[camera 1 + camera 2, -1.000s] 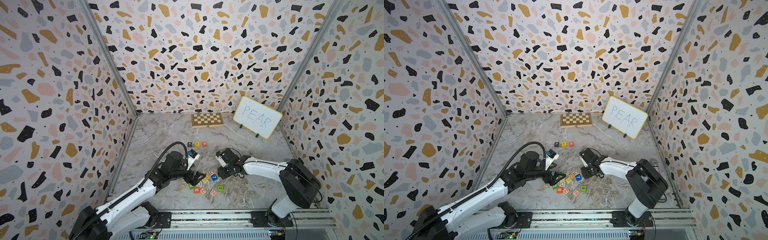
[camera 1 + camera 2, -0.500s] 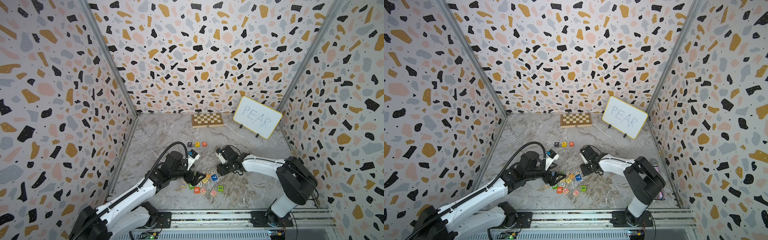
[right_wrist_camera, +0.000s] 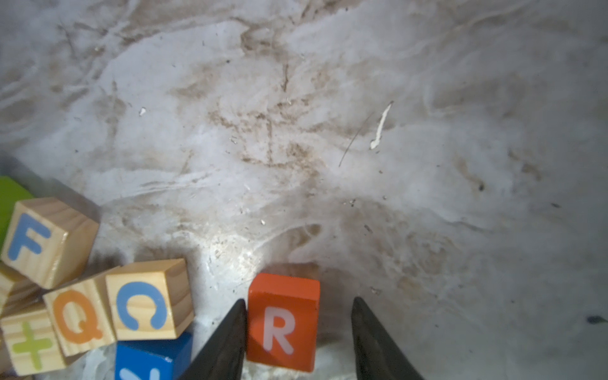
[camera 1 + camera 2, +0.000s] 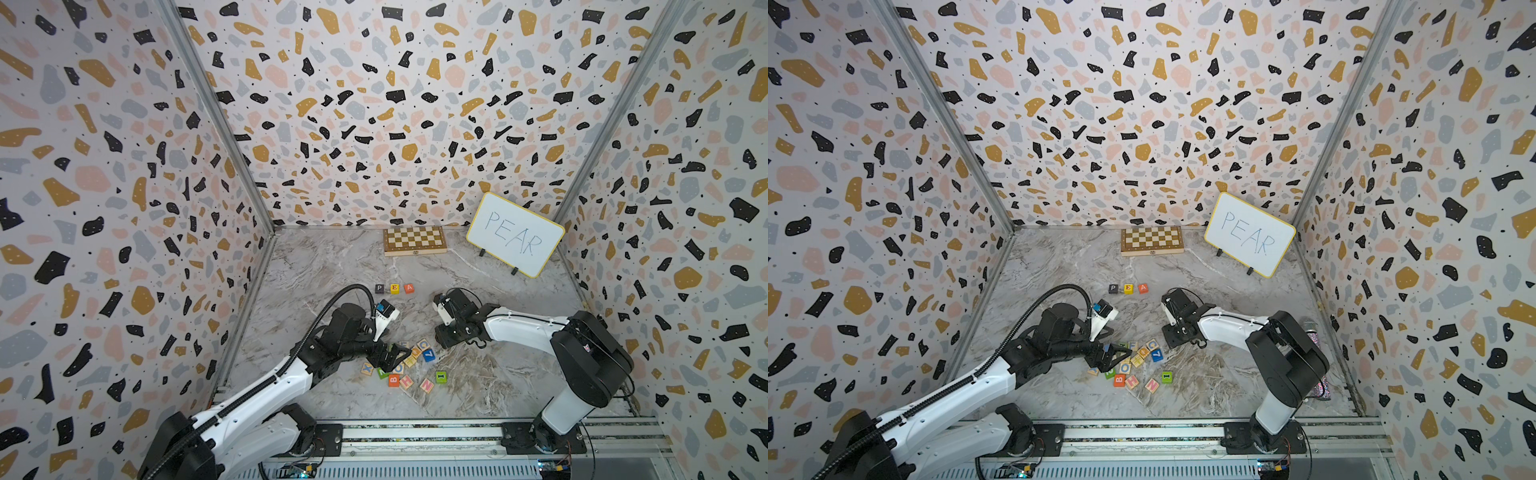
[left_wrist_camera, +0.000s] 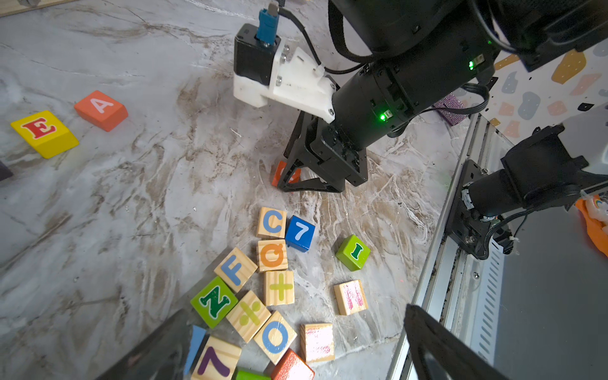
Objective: Spell the uppercase word “pear” with letter blocks
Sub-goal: Pick up the letter block from the center of the board.
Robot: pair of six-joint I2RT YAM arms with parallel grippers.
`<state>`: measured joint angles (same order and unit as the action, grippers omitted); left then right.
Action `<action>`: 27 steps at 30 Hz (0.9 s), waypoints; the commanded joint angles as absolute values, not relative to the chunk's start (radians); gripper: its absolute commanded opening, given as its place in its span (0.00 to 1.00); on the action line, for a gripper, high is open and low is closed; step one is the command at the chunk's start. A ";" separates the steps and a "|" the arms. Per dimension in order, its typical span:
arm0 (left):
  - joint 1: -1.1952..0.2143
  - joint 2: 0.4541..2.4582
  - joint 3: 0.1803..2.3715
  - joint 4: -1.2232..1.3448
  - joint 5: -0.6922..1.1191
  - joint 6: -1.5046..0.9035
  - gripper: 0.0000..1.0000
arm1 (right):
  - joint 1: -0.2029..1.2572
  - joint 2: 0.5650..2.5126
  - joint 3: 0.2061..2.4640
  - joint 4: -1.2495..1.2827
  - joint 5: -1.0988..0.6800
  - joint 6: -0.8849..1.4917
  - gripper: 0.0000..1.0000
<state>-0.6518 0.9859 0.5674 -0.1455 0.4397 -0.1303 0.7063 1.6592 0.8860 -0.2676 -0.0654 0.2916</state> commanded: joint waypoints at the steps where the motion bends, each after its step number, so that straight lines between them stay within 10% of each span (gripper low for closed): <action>1: -0.657 0.990 0.564 -0.100 0.437 -0.119 0.99 | 0.711 1.660 0.879 -0.324 -0.082 0.311 0.47; 27: -0.658 1.017 0.567 -0.059 0.438 -0.116 0.99 | 0.712 1.632 0.903 -0.339 -0.060 0.318 0.21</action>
